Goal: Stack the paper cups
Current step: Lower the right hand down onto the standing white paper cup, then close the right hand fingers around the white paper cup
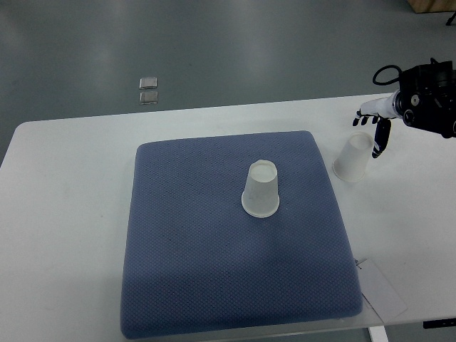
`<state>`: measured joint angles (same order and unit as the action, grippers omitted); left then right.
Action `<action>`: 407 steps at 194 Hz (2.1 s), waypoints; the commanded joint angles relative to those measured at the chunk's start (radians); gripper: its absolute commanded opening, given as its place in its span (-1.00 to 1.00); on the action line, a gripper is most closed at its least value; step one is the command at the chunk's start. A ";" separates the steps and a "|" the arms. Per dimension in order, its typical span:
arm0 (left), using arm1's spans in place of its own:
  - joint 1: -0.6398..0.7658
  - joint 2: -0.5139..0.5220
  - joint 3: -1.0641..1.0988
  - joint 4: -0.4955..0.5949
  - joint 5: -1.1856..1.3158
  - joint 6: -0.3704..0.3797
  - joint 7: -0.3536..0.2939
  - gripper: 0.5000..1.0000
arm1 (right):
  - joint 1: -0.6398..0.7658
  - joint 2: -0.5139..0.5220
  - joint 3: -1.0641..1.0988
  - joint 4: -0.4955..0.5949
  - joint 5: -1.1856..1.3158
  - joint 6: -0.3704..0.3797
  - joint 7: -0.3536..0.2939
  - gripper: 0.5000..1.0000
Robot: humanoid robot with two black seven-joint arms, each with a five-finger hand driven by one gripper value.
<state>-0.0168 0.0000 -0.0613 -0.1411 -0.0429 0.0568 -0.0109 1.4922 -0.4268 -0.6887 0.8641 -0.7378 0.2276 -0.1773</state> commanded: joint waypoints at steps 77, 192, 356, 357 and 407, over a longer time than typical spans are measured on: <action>0.000 0.000 0.000 0.000 0.000 0.000 0.000 1.00 | -0.029 0.002 0.001 -0.003 0.001 -0.036 0.001 0.30; 0.000 0.000 0.000 0.000 0.000 0.000 0.000 1.00 | -0.040 0.026 0.001 -0.037 0.009 -0.039 0.002 0.30; 0.000 0.000 0.000 0.000 0.000 0.000 0.000 1.00 | -0.076 0.046 0.070 -0.065 0.015 -0.033 0.001 0.33; 0.000 0.000 0.000 0.000 0.000 0.000 0.000 1.00 | -0.076 0.046 0.070 -0.065 0.015 -0.033 0.001 0.33; 0.000 0.000 0.000 0.000 0.000 0.000 0.000 1.00 | -0.082 0.048 0.070 -0.065 0.014 -0.036 0.002 0.13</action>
<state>-0.0169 0.0000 -0.0613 -0.1411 -0.0429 0.0568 -0.0109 1.4117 -0.3793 -0.6183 0.7992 -0.7229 0.1933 -0.1766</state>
